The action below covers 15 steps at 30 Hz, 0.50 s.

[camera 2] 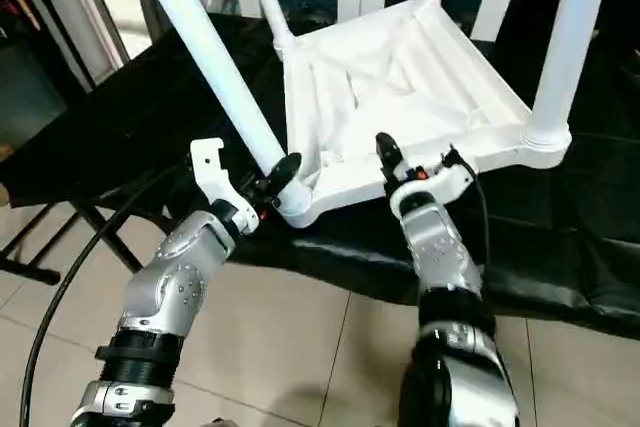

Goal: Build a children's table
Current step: Flip table

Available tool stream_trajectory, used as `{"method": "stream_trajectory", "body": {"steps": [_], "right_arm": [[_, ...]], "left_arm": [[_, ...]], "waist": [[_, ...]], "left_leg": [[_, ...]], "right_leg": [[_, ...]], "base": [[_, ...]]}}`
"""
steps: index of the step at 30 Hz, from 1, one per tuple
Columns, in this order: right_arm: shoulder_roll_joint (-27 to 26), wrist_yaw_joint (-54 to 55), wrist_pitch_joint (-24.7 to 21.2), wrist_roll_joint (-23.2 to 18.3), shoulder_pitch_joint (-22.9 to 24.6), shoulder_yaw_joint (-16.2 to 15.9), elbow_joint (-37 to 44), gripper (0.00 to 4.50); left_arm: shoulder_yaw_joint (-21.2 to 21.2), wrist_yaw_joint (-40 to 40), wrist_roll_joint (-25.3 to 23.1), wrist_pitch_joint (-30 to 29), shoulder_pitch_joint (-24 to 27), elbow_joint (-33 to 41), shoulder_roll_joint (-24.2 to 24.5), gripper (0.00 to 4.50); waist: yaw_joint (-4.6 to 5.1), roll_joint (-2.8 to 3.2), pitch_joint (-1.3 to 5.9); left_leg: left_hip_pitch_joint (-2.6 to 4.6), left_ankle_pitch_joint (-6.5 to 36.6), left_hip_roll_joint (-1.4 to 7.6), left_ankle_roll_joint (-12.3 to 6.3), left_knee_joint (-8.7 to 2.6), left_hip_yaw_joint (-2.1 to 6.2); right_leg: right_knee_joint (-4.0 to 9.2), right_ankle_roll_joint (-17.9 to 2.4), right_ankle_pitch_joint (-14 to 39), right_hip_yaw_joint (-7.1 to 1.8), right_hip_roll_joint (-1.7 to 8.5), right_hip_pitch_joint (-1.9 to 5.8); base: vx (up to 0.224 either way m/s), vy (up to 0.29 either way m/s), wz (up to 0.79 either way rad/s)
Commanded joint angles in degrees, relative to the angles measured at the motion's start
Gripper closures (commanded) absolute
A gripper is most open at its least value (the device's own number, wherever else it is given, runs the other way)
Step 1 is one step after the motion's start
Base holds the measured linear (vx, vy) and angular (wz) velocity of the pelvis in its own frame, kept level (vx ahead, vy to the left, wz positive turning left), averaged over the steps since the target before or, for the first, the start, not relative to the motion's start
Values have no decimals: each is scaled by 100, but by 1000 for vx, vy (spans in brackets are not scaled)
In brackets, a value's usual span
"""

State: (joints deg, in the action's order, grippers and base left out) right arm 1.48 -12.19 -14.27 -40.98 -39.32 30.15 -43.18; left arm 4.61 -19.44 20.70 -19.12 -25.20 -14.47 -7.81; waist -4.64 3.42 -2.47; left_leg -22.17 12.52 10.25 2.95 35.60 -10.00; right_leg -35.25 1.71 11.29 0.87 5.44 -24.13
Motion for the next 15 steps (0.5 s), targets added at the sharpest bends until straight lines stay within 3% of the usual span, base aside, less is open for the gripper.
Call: {"method": "stream_trajectory", "body": {"steps": [1, 3, 6, 10, 15], "right_arm": [[48, 74, 123, -124, -142, 117, -155, 18], [71, 81, 210, -155, -208, 193, -308, 28], [122, 12, 315, -167, -281, 264, -555, 50], [145, -59, 393, -144, -344, 332, -700, 82], [180, -117, 529, -79, -422, 332, -882, 135]], "left_arm": [[136, -98, 622, -194, 87, 4, -250, 221], [157, -99, 609, -205, 93, 23, -248, 221], [195, -95, 591, -234, 96, 46, -244, 221], [217, -102, 591, -256, 84, 37, -245, 221], [241, -109, 586, -283, 55, 4, -234, 221]], "waist": [[-13, -221, 416], [-18, -247, 419], [-15, -226, 419], [-25, -254, 419], [0, -228, 407]], "left_leg": [[46, -467, 153, -1076, -320, -22], [46, -441, 155, -1069, -320, -23], [50, -422, 156, -1050, -316, -24], [41, -472, 149, -1097, -304, -25], [35, -309, 152, -1046, -309, -22]], "right_leg": [[252, -1670, -177, -55, 170, 328], [245, -1677, -173, -56, 179, 335], [245, -1694, -165, -52, 173, 326], [233, -1712, -283, -54, 168, 336], [247, -1741, -80, -49, 170, 328]], "base": [[0, 0, 0], [0, 0, 0], [0, 0, 0], [0, 0, 0], [0, 0, 0]]}}
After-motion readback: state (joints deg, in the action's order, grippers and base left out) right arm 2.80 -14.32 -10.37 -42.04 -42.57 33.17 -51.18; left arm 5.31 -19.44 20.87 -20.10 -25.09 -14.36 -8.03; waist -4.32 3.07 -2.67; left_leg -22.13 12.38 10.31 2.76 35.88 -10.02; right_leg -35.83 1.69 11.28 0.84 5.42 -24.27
